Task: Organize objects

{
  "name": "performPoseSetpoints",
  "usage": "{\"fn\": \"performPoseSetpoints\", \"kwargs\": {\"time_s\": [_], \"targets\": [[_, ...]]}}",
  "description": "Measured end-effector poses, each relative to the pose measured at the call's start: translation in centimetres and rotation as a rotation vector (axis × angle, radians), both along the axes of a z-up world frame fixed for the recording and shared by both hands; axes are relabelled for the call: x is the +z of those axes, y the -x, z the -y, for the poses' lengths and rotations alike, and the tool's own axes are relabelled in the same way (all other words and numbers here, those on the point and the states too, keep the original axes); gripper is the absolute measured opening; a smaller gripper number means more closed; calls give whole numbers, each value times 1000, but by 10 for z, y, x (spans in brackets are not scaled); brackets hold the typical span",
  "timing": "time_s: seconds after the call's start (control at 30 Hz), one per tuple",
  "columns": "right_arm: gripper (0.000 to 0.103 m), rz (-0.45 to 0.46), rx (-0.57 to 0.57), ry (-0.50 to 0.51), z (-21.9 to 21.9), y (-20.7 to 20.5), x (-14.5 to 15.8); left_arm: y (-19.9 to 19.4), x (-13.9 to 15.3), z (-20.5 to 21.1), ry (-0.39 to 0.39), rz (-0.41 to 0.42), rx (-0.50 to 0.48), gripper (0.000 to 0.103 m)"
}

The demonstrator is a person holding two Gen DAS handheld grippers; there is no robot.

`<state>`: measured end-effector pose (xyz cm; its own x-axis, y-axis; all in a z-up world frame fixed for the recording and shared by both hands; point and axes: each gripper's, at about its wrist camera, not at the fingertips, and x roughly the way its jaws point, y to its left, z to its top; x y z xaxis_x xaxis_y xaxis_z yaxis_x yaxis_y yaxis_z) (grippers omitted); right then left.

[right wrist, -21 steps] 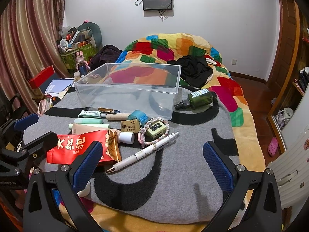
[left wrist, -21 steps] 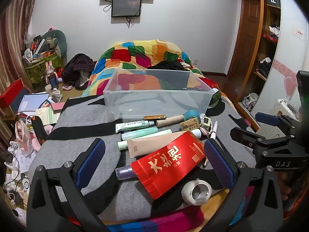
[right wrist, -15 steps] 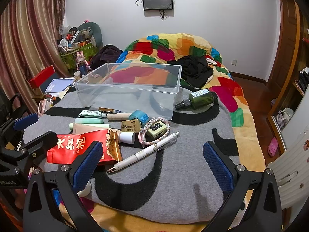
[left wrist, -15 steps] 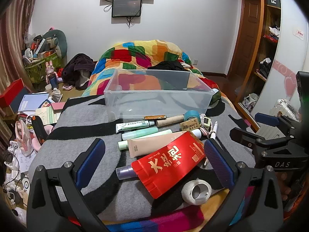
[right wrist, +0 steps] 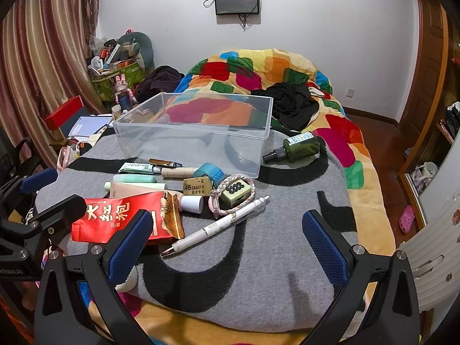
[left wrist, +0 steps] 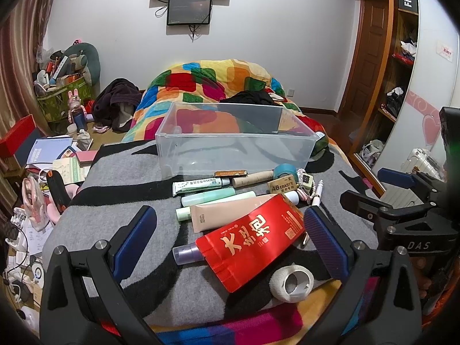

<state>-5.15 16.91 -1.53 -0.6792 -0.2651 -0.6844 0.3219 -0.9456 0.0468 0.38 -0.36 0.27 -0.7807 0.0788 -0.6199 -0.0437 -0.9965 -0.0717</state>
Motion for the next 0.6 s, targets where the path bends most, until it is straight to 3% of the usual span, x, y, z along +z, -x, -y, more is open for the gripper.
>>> {"fn": "performPoseSetpoints", "kwargs": {"time_s": [0.33,0.6], "targets": [[103,-1,-1,-1,0,0,0,-7,-1,-2,-15,17,-6,103],[103,1,-7,-14,-2,-5,-2,-16,-8,-7,-56,102,-19,103]]}}
